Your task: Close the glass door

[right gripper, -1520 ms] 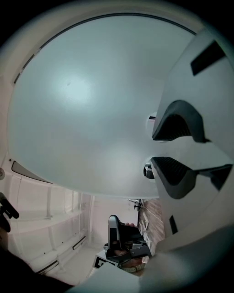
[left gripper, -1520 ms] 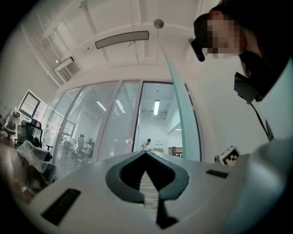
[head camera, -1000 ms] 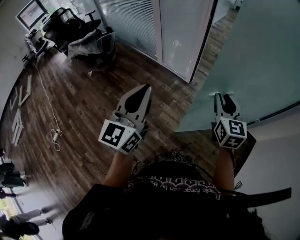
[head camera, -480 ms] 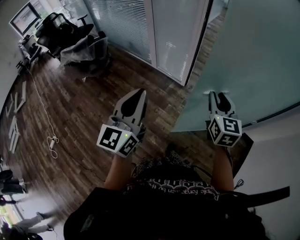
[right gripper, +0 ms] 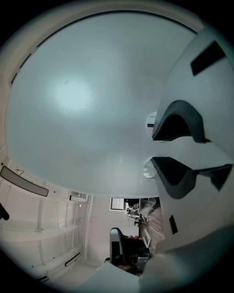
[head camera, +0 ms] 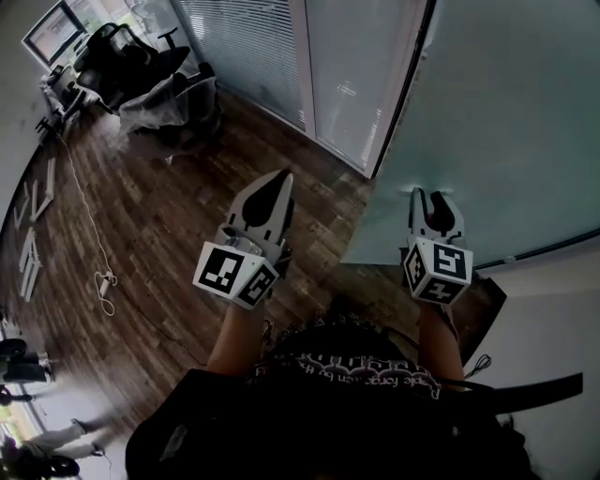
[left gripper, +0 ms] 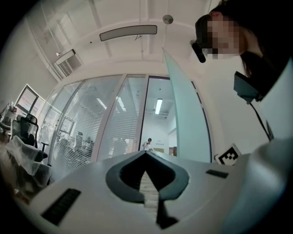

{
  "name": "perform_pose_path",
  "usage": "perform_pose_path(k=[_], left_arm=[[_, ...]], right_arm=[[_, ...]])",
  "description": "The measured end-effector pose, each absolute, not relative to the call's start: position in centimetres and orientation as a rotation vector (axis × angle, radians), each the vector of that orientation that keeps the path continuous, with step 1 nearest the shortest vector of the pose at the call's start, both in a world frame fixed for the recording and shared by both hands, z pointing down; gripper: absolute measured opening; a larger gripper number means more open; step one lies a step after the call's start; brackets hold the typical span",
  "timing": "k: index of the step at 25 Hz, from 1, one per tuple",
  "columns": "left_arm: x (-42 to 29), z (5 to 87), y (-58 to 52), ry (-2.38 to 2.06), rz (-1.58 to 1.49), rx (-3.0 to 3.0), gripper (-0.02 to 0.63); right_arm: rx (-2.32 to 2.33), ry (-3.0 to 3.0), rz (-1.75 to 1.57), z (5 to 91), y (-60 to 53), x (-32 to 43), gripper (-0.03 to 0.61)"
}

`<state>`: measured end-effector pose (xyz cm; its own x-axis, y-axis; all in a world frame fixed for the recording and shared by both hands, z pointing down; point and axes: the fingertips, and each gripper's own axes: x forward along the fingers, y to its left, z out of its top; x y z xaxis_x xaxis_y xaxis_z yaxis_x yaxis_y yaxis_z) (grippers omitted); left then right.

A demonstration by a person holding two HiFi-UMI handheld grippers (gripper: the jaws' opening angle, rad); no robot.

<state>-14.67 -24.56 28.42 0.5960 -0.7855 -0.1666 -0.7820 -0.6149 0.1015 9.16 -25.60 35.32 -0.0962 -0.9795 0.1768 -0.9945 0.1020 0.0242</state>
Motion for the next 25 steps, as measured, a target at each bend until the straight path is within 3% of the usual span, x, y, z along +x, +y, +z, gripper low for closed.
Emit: perform_pose_path(k=[12,25], left_arm=[[-10.8,29.5,-28.5,-1.398,-0.266,2.784,0.002],[-11.7,30.3,-33.1,-1.425,-0.252,2.754,0.002]], right_arm=[[1.989,-2.204,0.185,36.0,-30.4,10.0,0.110],[2.028,-2.192,0.152,36.0,-35.5,10.5,0.110]])
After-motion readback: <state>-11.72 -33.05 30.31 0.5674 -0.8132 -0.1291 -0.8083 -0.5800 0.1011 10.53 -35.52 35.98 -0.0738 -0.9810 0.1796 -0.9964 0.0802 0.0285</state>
